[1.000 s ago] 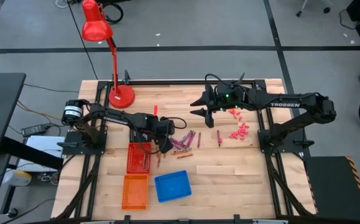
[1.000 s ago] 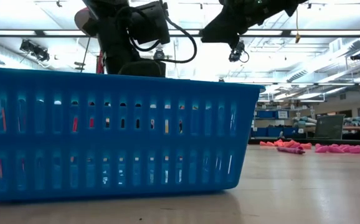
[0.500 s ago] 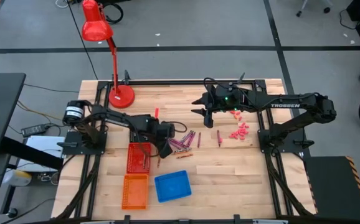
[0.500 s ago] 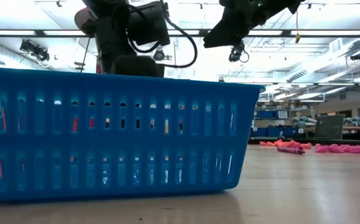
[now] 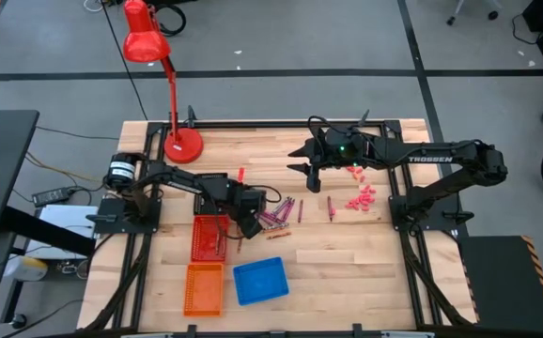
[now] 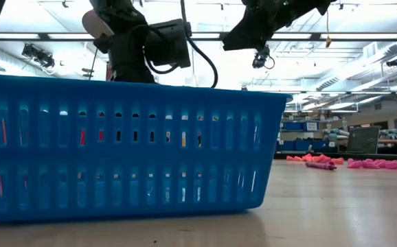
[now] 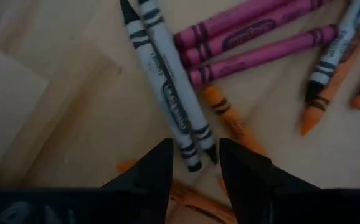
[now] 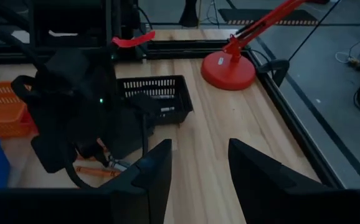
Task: Sort crayons
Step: Put the black crayon into the black bin
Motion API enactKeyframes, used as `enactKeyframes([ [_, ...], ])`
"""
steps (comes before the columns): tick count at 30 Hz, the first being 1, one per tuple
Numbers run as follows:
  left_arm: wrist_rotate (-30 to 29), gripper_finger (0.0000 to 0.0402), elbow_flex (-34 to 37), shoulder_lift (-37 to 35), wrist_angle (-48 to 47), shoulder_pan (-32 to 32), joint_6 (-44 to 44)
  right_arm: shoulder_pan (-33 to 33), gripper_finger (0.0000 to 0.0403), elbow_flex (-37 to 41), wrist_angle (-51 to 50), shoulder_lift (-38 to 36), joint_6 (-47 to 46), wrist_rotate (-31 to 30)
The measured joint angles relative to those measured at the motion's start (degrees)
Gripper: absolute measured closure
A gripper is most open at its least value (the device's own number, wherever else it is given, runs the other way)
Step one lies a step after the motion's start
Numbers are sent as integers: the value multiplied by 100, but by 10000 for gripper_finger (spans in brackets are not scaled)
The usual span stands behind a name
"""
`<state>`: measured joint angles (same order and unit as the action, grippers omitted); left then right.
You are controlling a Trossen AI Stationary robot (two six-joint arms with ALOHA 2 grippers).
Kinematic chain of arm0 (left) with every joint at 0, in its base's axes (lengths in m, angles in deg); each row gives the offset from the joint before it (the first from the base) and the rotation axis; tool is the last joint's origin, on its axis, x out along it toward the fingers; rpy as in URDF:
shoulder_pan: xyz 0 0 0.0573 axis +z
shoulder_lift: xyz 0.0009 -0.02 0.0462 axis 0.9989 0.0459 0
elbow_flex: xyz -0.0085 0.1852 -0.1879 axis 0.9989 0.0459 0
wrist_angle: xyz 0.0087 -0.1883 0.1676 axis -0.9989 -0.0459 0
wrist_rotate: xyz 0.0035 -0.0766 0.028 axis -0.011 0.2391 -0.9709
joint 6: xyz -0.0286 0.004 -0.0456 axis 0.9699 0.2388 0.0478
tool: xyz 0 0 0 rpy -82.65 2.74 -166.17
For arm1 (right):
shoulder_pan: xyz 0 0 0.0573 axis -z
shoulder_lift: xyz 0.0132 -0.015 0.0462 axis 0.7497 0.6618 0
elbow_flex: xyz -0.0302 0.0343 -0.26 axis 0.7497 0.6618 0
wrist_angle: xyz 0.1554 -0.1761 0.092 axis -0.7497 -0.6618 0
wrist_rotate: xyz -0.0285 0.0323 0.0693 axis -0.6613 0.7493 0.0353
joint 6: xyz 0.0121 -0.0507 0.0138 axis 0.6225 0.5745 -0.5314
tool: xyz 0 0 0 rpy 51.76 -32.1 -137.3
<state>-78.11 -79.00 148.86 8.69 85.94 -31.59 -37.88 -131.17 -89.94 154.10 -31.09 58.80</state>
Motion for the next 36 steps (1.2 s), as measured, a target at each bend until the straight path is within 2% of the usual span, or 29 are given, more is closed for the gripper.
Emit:
enactKeyframes([
  [2,249,260,0,0,138,-6,-283,-41,241,0,-9,0,12,7],
  [5,326,260,-2,4,181,-41,-416,-80,241,-4,-88,47,61,20],
  [13,65,260,-7,79,158,-52,-697,-92,241,-4,-170,127,34,23],
  [17,58,260,-8,81,153,-66,-906,-94,241,-4,-201,127,36,227],
  [25,75,260,-8,83,153,-64,-826,-91,241,-4,-249,157,134,-25],
  [36,322,260,-7,85,155,-56,-609,43,241,-4,8,160,335,56],
])
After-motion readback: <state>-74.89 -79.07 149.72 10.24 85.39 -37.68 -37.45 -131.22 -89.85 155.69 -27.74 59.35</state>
